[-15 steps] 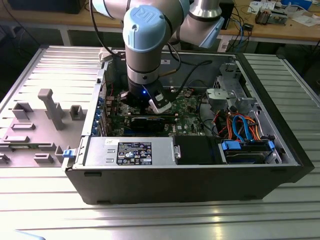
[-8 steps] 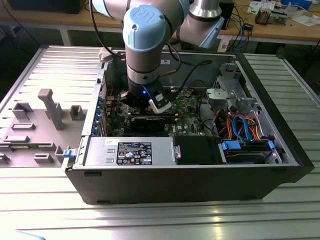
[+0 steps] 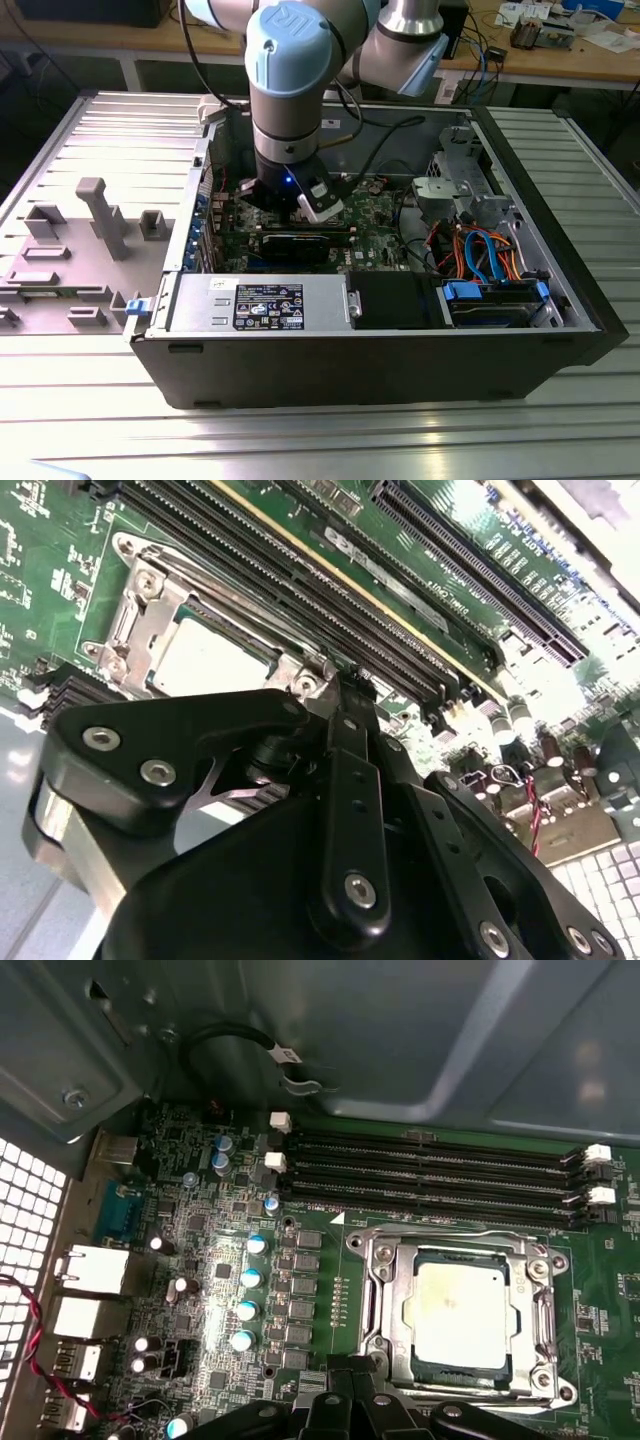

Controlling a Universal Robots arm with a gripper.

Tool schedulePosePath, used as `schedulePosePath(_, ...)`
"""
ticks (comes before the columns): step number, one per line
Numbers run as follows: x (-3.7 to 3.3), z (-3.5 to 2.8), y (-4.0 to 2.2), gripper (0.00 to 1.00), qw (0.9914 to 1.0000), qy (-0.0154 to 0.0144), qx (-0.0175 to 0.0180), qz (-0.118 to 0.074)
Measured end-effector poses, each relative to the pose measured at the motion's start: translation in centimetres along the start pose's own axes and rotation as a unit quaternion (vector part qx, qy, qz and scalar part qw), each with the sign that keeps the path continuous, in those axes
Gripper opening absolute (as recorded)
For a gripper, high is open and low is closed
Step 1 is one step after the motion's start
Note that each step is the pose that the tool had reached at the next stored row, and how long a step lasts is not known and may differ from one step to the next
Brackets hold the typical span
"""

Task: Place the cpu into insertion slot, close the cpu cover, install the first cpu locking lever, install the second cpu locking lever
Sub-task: 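Install the second cpu locking lever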

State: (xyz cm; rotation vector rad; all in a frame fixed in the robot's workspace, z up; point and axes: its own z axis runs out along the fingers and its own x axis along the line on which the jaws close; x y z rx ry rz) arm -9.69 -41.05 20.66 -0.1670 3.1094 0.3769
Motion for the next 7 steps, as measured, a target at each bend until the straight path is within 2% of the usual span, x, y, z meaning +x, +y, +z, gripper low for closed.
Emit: schedulePosePath(7, -0.01, -0.34, 0.08, 0.11, 1.00000, 0.0000, 0.0000, 0.000)
